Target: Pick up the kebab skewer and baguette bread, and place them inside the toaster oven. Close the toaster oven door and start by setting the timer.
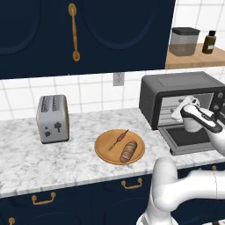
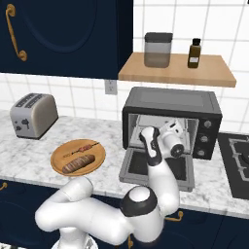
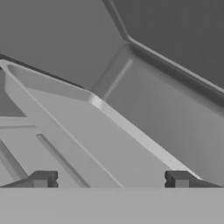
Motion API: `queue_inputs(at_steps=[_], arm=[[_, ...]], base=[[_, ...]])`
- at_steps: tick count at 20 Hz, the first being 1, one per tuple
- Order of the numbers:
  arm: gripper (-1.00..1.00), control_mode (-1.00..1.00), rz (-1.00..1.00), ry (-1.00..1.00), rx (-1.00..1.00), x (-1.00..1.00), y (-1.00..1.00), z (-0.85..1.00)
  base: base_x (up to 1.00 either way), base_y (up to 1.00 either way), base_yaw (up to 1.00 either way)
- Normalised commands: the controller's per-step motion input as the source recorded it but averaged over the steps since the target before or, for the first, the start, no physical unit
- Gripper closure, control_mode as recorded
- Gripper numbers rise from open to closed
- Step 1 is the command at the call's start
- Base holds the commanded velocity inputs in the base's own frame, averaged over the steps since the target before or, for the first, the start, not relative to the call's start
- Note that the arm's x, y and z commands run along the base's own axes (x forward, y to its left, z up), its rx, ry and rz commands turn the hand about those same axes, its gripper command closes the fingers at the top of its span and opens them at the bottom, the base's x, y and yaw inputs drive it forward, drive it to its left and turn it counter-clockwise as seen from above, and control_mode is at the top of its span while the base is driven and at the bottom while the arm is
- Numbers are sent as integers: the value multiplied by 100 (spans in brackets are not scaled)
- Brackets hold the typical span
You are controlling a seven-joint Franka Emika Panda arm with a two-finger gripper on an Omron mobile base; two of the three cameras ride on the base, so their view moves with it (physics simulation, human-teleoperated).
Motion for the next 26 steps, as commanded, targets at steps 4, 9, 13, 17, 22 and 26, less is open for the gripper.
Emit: queue_inputs(at_steps=[4, 9, 13, 17, 22, 26], arm=[[100, -100, 0, 0, -1, 35, -3, 8], [100, -100, 0, 0, 0, 3, -11, 7], [100, -100, 0, 1, 0, -31, -12, 18], [100, -100, 0, 7, 0, -63, -12, 38], [100, -100, 0, 13, 0, -92, -24, 45], [100, -100, 0, 16, 0, -89, -22, 48]], base=[[0, 0, 0], [0, 0, 0], [0, 0, 0], [0, 0, 0], [0, 0, 0], [0, 0, 0]])
